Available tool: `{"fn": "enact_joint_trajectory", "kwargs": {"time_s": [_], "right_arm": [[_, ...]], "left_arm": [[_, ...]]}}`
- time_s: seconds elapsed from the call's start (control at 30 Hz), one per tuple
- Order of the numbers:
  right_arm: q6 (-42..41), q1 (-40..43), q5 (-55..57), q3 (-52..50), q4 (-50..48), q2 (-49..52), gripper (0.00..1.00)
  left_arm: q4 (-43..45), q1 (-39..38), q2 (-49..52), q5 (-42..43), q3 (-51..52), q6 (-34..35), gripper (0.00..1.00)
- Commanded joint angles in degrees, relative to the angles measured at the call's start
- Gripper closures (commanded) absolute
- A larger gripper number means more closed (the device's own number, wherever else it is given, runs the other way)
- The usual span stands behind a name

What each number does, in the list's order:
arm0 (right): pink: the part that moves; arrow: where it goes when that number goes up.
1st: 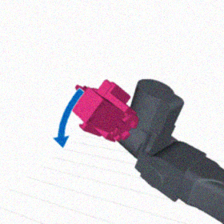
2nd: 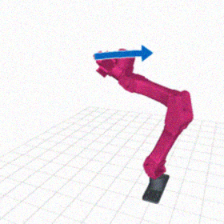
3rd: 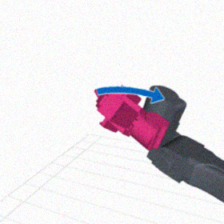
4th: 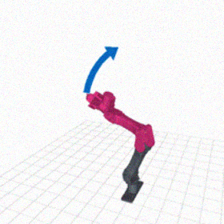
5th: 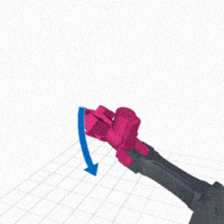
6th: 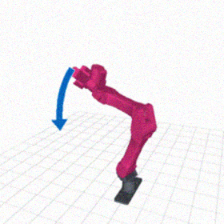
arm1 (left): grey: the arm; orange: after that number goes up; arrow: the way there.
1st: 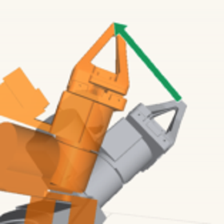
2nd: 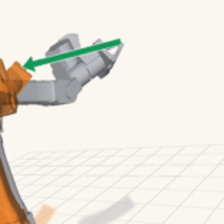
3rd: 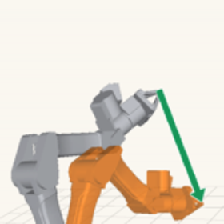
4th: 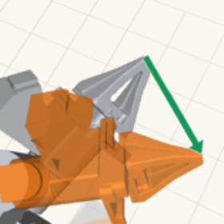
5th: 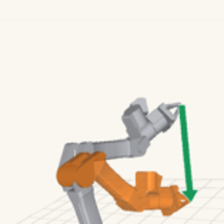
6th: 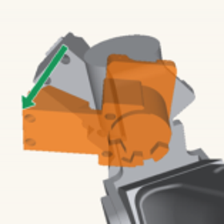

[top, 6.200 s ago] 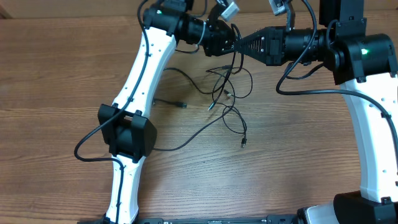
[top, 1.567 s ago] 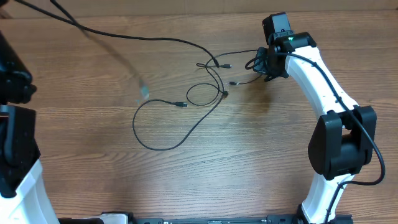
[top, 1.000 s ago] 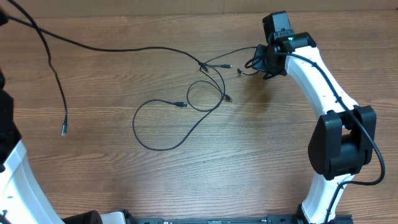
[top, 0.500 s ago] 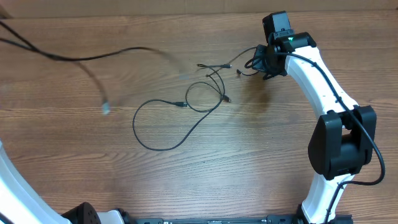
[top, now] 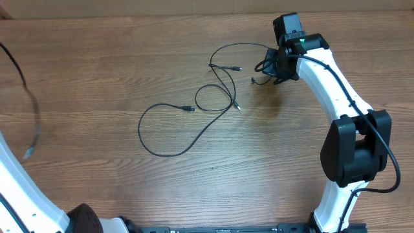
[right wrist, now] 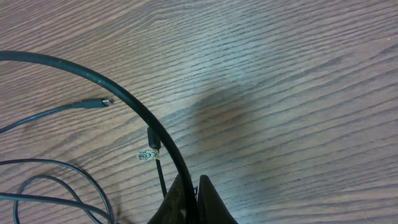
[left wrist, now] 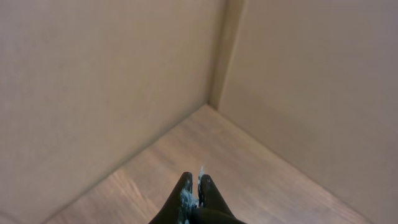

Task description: Untangle cables

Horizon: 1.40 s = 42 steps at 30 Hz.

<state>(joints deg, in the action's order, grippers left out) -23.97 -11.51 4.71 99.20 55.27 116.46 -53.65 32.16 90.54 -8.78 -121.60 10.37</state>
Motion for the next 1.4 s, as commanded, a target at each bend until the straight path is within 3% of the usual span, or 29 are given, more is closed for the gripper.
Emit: {"fn": "enact_joint_trajectory", "kwargs": {"time_s": [0.0, 0.97, 1.13, 1.37], "right_arm": [[0.0, 0.3, 0.1, -0.5, 0.4, 0.5, 0.96], [0.4, 0.3, -1.9, -0.5, 1.9, 0.5, 0.96], [0.4, 0.3, -1.9, -0.5, 1.4, 0.5, 0.96], [0.4, 0.3, -2.3, -0.5, 0.9, 0.5, 0.96]], "left_arm": [[-0.2, 2.3, 1.3, -0.2, 1.2, 3.4, 0.96], [-7.0, 2.7, 15.8, -0.2, 1.5, 10.3, 0.96], [-5.2, 3.2, 21.2, -1.8, 1.5, 10.2, 0.96], [5.7, 5.4, 29.8, -5.9, 1.5, 6.1, 0.96]]}}
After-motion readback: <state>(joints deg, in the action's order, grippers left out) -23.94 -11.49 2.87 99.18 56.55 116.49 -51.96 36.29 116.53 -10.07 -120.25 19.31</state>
